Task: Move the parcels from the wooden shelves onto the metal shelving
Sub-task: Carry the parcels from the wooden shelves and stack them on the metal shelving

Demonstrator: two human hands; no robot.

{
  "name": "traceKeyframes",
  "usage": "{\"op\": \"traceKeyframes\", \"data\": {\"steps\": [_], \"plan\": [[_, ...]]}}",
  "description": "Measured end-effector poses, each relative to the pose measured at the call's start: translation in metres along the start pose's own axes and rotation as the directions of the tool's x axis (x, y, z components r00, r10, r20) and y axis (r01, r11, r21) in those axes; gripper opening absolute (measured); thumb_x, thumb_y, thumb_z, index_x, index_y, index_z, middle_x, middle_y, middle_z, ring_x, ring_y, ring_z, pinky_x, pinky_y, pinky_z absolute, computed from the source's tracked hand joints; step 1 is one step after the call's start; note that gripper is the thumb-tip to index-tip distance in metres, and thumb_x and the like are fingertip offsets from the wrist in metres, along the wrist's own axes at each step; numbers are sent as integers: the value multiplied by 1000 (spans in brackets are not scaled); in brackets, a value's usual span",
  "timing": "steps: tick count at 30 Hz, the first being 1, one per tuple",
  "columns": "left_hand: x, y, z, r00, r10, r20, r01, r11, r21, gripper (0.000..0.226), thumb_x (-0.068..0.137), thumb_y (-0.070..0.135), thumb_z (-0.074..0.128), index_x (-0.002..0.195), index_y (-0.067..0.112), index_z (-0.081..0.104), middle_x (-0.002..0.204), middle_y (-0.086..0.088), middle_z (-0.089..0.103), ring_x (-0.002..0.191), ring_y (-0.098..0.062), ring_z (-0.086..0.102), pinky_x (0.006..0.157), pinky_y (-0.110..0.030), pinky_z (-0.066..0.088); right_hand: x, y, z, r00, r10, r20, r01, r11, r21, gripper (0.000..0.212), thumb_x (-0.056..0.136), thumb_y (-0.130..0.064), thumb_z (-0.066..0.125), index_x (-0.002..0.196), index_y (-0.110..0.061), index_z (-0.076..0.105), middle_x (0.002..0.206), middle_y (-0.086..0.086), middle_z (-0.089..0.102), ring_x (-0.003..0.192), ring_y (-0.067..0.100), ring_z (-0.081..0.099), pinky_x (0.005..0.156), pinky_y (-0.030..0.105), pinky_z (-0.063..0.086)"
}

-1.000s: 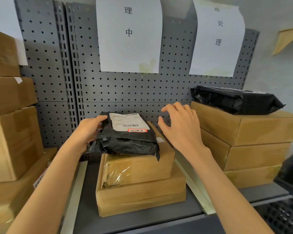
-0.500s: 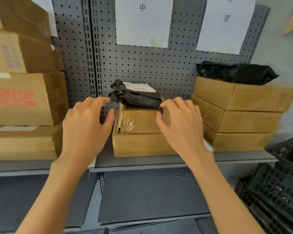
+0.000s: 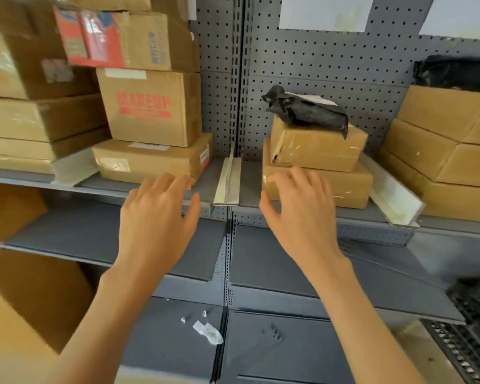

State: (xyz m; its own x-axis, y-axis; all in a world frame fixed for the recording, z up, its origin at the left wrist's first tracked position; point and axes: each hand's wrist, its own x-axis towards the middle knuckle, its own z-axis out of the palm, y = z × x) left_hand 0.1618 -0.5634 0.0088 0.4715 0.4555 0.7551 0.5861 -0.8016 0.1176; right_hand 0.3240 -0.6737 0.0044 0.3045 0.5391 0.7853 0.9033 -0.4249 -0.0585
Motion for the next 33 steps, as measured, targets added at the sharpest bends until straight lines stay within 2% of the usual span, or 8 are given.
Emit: {"op": "traceKeyframes", "data": {"steps": [5,9,13,19,24,33], "plan": [[-19,-50,-27,998,-56,-26,58,997,60,26,81,23,57,97,6,68,83,-11,68,70,-34,63,61,-37,49,2,-60,13,998,-70,6,70,996,59,19,83,-25,61,91,-10,67,84,6,62,77,29,56,69,37,43],[-40,-111,-62,989,-142,-27,145,984,108,23,86,22,61,101,7,68,89,-12,69,76,-33,64,65,-39,50,9,-132,23,994,-105,4,103,986,131,18,81,-22,70,92,-9,68,83,7,63,76,30,57,70,38,44],[-67,-190,-107,964,-264,-31,266,950,162,23,85,21,68,104,10,68,94,-10,69,82,-32,65,68,-39,50,15,-226,35,989,-141,32,131,968,215,19,83,-23,68,94,-8,68,85,9,64,79,32,58,72,41,44],[-119,-312,-182,904,-425,-47,423,871,250,28,92,30,56,114,14,64,114,-7,66,104,-31,61,86,-43,47,22,-386,52,979,-200,37,172,912,372,23,89,-28,62,103,-10,66,93,10,64,87,31,57,75,40,43],[-155,-397,-232,859,-501,-104,505,799,326,28,91,30,58,111,12,66,112,-9,68,100,-33,63,85,-44,49,16,-499,70,961,-273,49,215,844,491,25,90,-28,61,106,-10,67,98,10,67,94,31,59,79,42,45],[-168,-524,-268,803,-574,-160,591,733,338,29,91,30,59,111,11,67,114,-9,67,103,-34,63,88,-46,47,32,-643,112,918,-396,34,314,776,548,24,88,-28,64,102,-9,67,94,10,66,87,29,59,73,38,43]]}}
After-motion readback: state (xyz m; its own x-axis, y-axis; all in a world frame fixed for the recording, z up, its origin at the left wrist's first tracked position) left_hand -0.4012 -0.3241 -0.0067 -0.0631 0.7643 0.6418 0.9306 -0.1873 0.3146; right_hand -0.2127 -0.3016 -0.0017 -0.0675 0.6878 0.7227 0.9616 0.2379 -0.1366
